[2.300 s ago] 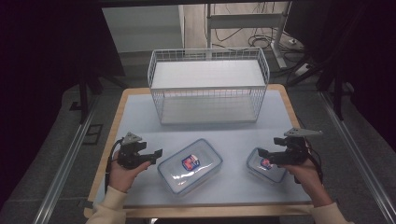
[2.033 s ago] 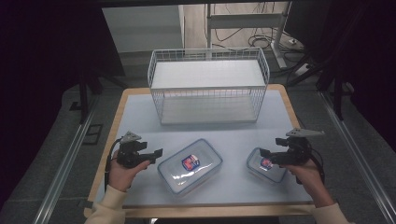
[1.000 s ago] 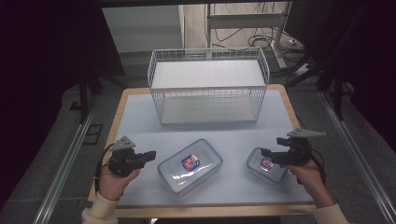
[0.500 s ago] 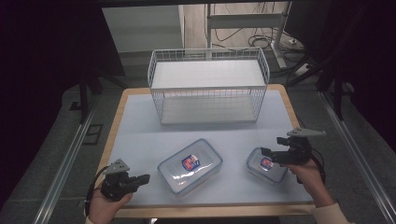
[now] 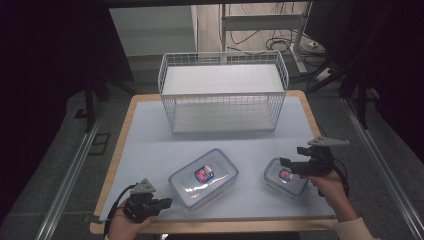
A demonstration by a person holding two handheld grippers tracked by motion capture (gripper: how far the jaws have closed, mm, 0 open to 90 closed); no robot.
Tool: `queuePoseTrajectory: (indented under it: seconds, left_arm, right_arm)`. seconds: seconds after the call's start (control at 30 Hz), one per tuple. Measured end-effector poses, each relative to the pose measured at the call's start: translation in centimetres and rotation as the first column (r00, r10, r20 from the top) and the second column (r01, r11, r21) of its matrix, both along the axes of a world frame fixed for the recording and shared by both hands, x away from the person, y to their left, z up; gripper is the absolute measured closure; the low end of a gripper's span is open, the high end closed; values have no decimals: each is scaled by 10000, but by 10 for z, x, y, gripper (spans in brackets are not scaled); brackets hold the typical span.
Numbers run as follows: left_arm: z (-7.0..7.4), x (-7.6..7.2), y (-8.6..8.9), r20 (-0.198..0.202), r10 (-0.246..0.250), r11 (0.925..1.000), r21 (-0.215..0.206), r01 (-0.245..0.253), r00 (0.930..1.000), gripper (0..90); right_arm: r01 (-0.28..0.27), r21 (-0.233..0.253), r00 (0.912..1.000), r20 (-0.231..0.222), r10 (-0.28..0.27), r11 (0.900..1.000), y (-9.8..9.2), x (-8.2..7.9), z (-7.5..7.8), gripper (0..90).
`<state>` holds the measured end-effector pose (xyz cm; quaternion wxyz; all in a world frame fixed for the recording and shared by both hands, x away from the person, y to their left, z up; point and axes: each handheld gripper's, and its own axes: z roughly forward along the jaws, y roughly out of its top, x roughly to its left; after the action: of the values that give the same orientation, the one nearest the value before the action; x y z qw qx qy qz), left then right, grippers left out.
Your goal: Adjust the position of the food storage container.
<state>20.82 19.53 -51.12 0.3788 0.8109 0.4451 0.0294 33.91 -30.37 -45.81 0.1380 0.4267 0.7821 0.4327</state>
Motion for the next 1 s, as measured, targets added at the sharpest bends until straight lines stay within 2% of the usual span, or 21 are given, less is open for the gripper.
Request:
queuePoseTrajectory:
  seconds: [0.17, 0.67, 1.0]
  left_arm:
    - [-1, 8, -7, 0, -123, 9999, -15, 123, 9999, 900]
    - [-1, 16, -8, -21, -11, 10000, -4, 11, 10000, 900]
    - [-1, 28, -16, -29, -17, 10000, -70, 16, 10000, 900]
  right_arm:
    - [38, 16, 10000, 1, -38, 10000, -1, 0, 0, 117]
    - [29, -31, 10000, -42, -29, 10000, 0, 1, -2, 117]
    - [57, -11, 10000, -36, -57, 10000, -2, 1, -1, 117]
